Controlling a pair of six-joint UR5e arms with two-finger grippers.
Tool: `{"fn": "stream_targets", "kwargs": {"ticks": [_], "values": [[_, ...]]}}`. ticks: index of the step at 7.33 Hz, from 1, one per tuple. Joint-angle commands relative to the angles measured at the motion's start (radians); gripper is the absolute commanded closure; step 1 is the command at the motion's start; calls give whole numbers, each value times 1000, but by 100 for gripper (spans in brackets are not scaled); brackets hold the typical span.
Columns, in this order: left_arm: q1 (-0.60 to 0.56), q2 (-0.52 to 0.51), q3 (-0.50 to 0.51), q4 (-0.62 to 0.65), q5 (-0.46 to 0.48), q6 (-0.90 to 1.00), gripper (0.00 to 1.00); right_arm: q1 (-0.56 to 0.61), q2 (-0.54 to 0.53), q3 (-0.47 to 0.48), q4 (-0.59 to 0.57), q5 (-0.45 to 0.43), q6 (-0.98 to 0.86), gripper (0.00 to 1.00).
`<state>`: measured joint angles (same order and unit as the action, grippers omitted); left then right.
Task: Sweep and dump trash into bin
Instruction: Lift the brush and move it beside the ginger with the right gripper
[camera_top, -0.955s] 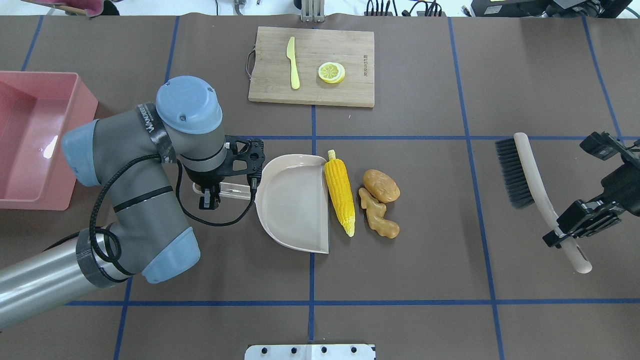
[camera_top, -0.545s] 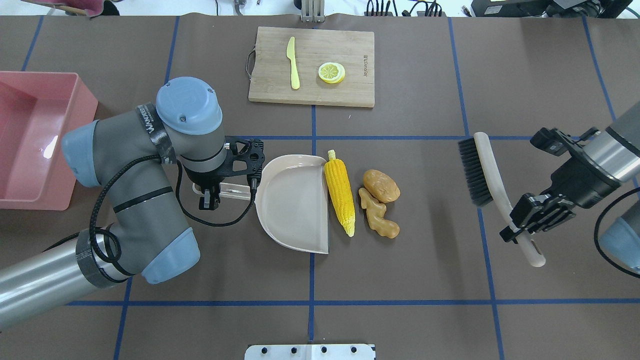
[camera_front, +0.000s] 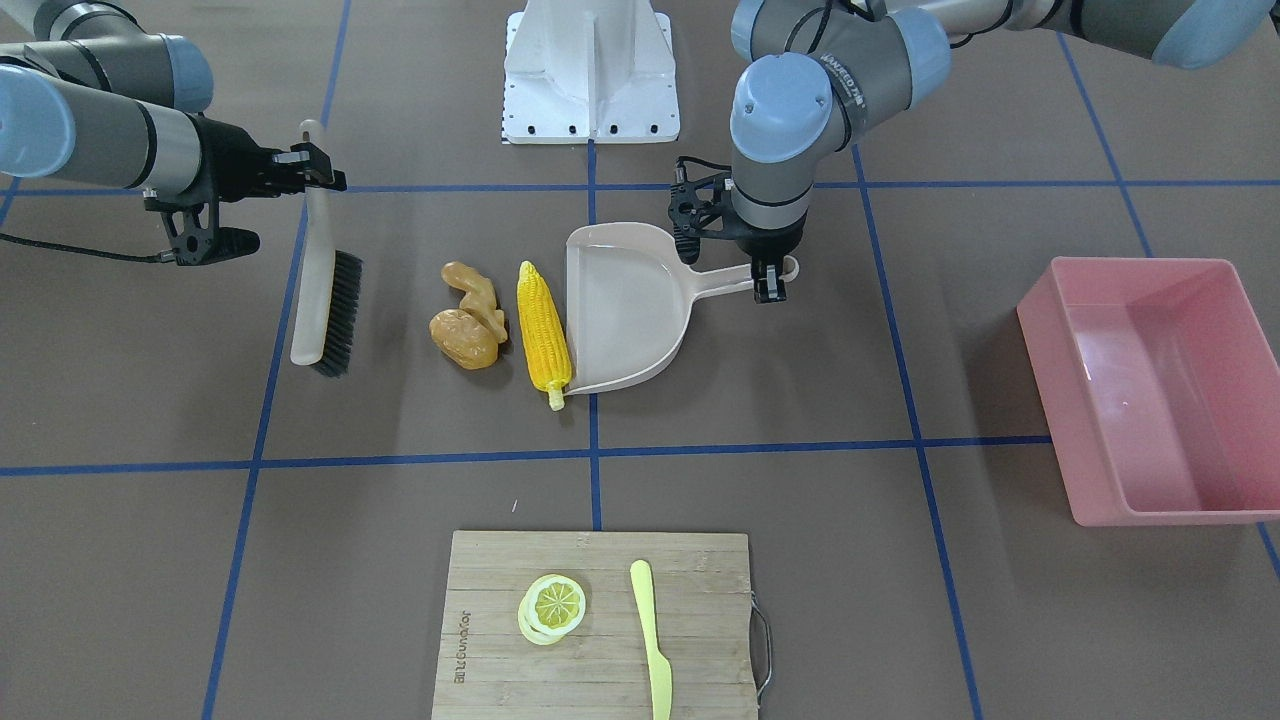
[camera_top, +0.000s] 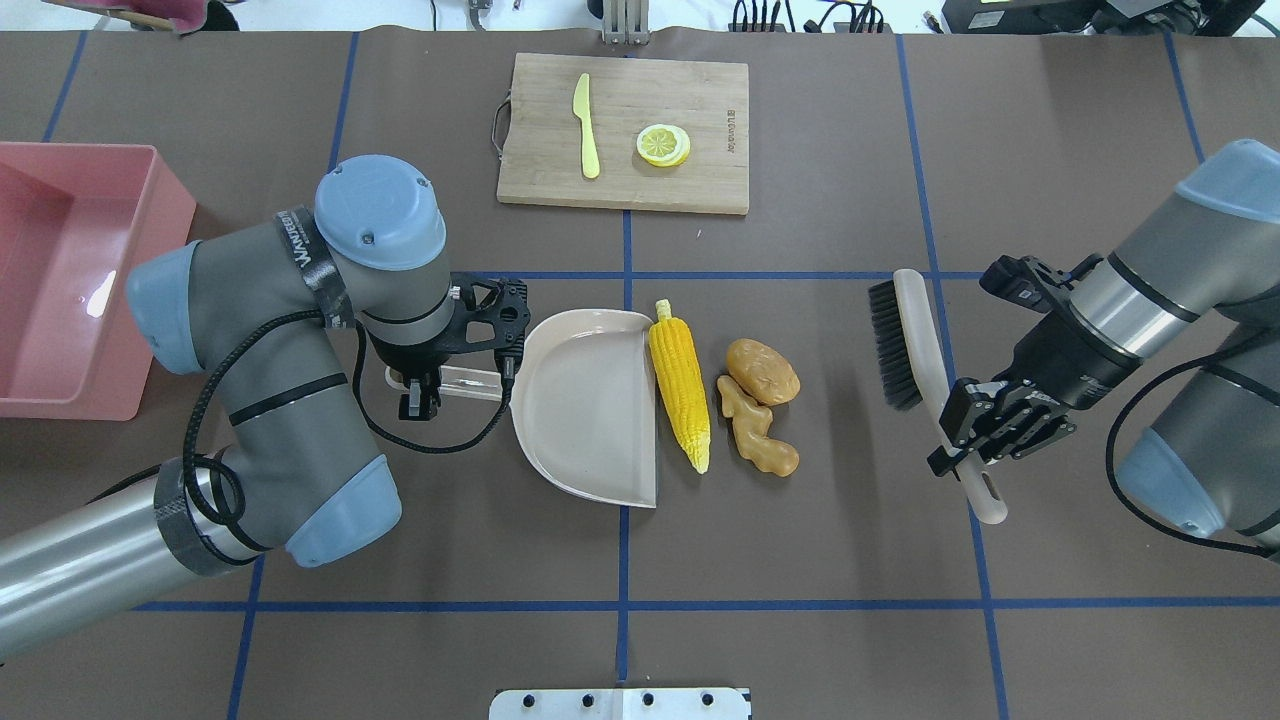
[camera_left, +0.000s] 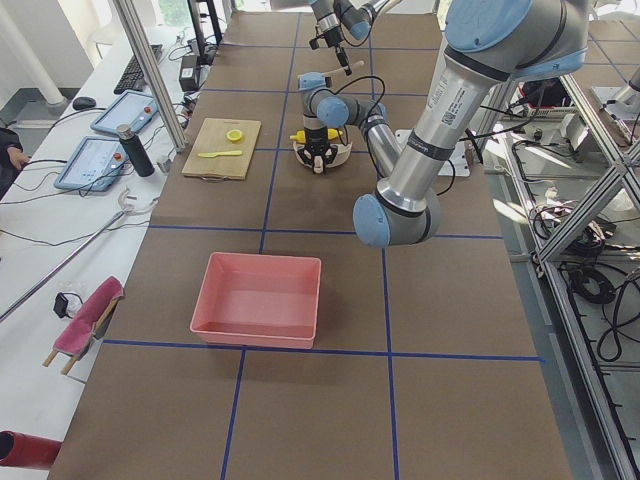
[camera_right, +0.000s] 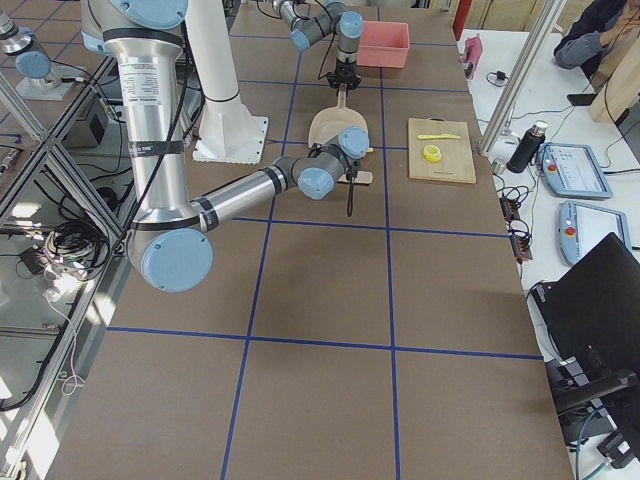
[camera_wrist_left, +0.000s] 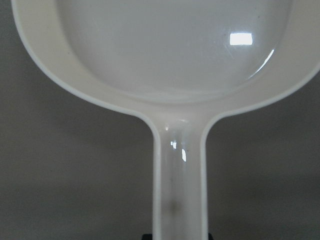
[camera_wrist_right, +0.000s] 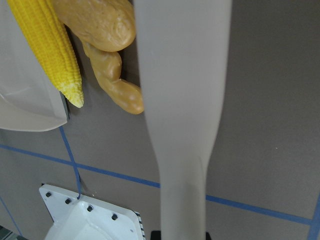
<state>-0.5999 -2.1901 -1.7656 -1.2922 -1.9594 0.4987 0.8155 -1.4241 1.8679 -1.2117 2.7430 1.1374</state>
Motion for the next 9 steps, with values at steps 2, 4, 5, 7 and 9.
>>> {"fn": "stream_targets", "kwargs": {"ticks": [2,4,5,7,9], "values": [[0,-11,17,1,8,0,100,-87,37,-215,478,-121,142,100],[0,-11,24,1,7,-2,100,-91,10,-230,656,-118,183,100],[0,-11,26,1,7,0,100,-116,-25,-230,708,-118,185,100],[0,-11,32,-1,5,-2,100,-175,-33,-259,739,-135,177,100],[0,-11,32,-3,5,0,100,-228,-27,-276,739,-160,183,100]]}}
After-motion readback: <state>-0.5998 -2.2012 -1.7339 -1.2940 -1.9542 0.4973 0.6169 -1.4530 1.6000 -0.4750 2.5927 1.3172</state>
